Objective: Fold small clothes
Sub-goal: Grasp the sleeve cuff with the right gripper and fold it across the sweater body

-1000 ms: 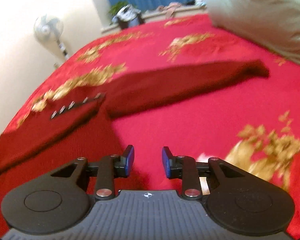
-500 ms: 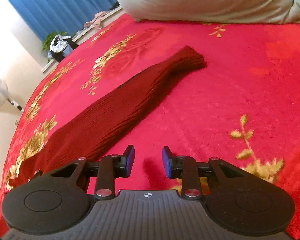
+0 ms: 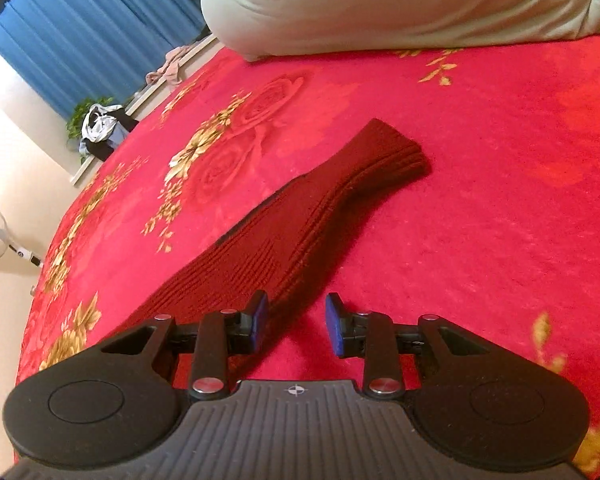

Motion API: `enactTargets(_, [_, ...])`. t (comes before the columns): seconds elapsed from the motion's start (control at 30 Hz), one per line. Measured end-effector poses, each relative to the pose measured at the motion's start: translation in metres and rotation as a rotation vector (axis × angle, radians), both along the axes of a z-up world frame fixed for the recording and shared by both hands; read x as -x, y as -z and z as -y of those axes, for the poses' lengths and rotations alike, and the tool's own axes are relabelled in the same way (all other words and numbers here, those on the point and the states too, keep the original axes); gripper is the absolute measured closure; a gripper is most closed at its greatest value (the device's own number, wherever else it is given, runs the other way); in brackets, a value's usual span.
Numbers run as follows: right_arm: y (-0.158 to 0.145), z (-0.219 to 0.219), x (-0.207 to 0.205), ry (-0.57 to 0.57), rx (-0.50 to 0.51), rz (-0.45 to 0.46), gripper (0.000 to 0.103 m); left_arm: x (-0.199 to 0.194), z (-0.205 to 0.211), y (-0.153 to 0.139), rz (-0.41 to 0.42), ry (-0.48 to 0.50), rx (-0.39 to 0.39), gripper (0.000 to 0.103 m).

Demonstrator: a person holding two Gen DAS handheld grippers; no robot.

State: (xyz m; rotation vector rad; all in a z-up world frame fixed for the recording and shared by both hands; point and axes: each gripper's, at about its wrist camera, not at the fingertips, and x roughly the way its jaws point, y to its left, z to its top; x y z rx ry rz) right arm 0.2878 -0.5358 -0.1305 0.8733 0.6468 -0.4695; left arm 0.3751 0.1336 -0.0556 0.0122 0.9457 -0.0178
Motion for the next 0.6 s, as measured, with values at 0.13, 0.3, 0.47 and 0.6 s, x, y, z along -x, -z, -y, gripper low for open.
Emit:
enactTargets(0.13, [0.005,0.002,-0.010,0.034,-0.025,0.007,0.070,-0.001,-0.002,-0.001,0.002,-0.001,0.002,0.048])
enactTargets(0.3, [0.001,0.000,-0.018,0.075,0.012,-0.024,0.091,-0.002,-0.007,-0.003,0.007,-0.008,0.009,0.048])
enactTargets(0.47, [-0.037,-0.024,-0.038,0.089,0.229,-0.055,0.092,-0.001,-0.018,-0.012,0.029,-0.032,0.033,0.048])
enactTargets(0.6, [-0.098,-0.092,-0.068,0.016,0.503,-0.007,0.093,0.000,-0.030,-0.016,0.038,-0.066,0.049,0.048])
